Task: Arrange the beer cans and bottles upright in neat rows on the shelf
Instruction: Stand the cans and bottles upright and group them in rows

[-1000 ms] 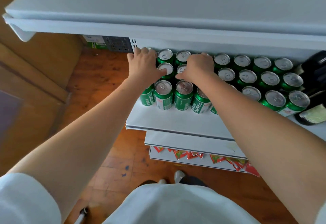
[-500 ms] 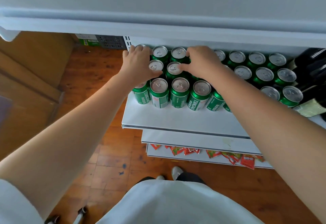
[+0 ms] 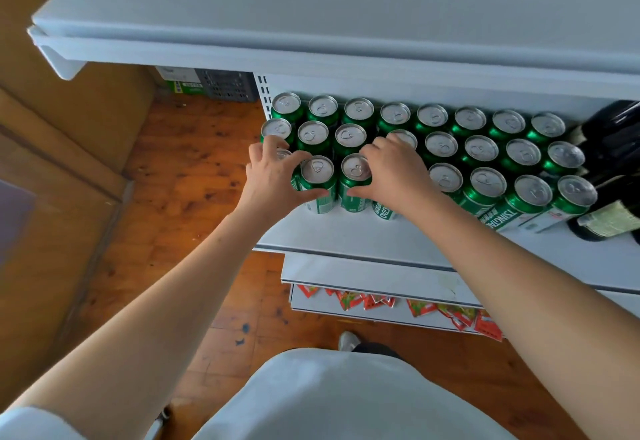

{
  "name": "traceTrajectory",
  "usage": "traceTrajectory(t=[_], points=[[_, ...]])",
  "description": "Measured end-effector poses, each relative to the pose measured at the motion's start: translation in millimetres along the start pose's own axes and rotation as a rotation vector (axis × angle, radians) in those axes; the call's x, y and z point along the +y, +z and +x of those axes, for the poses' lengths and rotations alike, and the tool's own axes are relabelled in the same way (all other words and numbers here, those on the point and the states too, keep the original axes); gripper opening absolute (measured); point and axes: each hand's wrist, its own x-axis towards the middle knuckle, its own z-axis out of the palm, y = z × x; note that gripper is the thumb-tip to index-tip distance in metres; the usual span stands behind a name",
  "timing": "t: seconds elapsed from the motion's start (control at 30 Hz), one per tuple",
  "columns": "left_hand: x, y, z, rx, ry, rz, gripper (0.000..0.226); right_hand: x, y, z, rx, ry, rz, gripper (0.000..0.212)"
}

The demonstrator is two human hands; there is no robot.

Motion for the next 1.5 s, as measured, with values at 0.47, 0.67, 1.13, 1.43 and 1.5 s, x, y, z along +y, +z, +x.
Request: traceTrajectory(t=[0.47, 0.67, 1.13, 1.43, 1.5], points=[[10.9, 8.6, -14.5, 0.163, -0.059, 0.132, 0.102, 49.9, -27.0, 19.9, -0.125, 0.311, -0.034, 0.061], [45.6, 16.2, -33.8, 0.368, 0.03, -0.012, 0.068, 37.4, -21.4, 33.4, -0.119, 0.385, 0.1, 0.053], [135.3, 37.3, 19.3, 0.037, 0.19, 0.244, 0.07, 118.2, -46.3, 9.4, -0.329, 0.247, 0.022, 0.05], [128.9, 36.3, 21.4, 0.047, 0.142, 0.185, 0.069, 124.7, -33.4, -4.0, -0.17, 0.267, 0.247, 0.055], [135.1, 38.3, 15.5, 0.133, 0.188, 0.122, 0.07, 143.8, -38.5, -12.8, -0.11, 0.262, 0.184, 0.052]])
